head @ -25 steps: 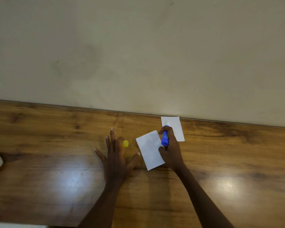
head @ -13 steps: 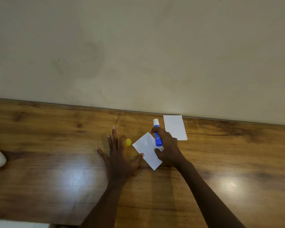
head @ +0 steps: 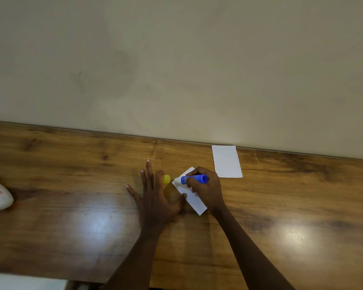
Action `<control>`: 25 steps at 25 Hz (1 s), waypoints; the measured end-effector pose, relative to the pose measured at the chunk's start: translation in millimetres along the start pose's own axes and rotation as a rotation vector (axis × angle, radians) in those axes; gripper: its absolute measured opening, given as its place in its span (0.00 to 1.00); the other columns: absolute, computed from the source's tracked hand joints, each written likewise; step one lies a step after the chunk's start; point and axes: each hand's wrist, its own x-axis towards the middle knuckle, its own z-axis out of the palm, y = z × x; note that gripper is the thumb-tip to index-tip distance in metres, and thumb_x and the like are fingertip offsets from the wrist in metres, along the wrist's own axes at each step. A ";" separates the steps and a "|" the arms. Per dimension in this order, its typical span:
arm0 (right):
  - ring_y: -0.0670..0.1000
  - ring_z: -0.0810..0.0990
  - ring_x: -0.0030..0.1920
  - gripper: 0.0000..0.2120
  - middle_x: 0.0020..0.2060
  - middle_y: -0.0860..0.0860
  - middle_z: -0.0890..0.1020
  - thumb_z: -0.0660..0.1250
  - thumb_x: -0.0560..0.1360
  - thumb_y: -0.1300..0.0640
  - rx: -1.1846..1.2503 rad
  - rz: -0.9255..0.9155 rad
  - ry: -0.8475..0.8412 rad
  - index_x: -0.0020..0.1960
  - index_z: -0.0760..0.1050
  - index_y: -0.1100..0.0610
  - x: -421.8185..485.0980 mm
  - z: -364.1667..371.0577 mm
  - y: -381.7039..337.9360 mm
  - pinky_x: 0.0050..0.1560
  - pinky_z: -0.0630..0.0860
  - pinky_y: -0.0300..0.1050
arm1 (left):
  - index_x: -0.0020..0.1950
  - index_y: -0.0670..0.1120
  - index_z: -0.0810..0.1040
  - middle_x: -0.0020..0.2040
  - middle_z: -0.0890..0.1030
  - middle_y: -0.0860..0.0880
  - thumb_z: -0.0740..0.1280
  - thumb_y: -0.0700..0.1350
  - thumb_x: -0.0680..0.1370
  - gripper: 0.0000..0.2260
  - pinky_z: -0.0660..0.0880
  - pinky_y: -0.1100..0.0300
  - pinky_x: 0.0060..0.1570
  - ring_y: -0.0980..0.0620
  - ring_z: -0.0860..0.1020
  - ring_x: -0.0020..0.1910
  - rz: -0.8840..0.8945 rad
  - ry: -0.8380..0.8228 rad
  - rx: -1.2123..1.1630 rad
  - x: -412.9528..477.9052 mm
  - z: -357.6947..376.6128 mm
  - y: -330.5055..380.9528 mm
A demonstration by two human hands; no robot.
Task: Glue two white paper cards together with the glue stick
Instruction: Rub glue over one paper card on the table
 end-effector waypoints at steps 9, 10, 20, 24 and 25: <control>0.44 0.71 0.30 0.03 0.32 0.49 0.76 0.68 0.70 0.65 -0.095 -0.066 -0.074 0.42 0.76 0.65 1.4 2.1 -1.1 0.31 0.69 0.24 | 0.68 0.47 0.63 0.72 0.36 0.52 0.70 0.61 0.65 0.37 0.40 0.31 0.66 0.42 0.46 0.75 0.000 0.001 -0.024 0.0 -2.4 1.3; 0.44 0.71 0.30 0.04 0.33 0.51 0.76 0.68 0.70 0.64 -0.120 -0.067 -0.079 0.43 0.76 0.64 2.8 1.1 -1.7 0.31 0.68 0.24 | 0.67 0.47 0.63 0.72 0.37 0.51 0.70 0.61 0.65 0.36 0.40 0.31 0.66 0.42 0.46 0.75 0.000 0.005 -0.026 -0.1 -2.4 1.5; 0.48 0.71 0.33 0.08 0.36 0.55 0.76 0.68 0.70 0.60 -0.193 0.012 0.089 0.42 0.75 0.65 27.6 -26.1 0.6 0.35 0.66 0.36 | 0.67 0.48 0.62 0.72 0.36 0.52 0.68 0.63 0.65 0.36 0.40 0.30 0.66 0.42 0.46 0.75 -0.014 -0.011 0.006 0.8 -0.8 1.7; 0.49 0.72 0.33 0.06 0.35 0.55 0.76 0.67 0.70 0.60 -0.204 0.021 0.109 0.42 0.74 0.64 31.1 -28.9 0.8 0.35 0.67 0.36 | 0.67 0.48 0.63 0.72 0.36 0.52 0.69 0.62 0.64 0.36 0.40 0.30 0.66 0.42 0.46 0.75 -0.008 0.002 -0.007 -0.1 -0.3 0.7; 0.50 0.73 0.35 0.05 0.37 0.55 0.77 0.67 0.71 0.61 -0.184 0.009 0.111 0.43 0.75 0.63 29.5 -29.5 1.2 0.36 0.68 0.36 | 0.66 0.48 0.63 0.72 0.37 0.52 0.69 0.62 0.64 0.36 0.40 0.30 0.66 0.42 0.46 0.75 -0.007 0.007 -0.012 -0.5 -0.1 0.7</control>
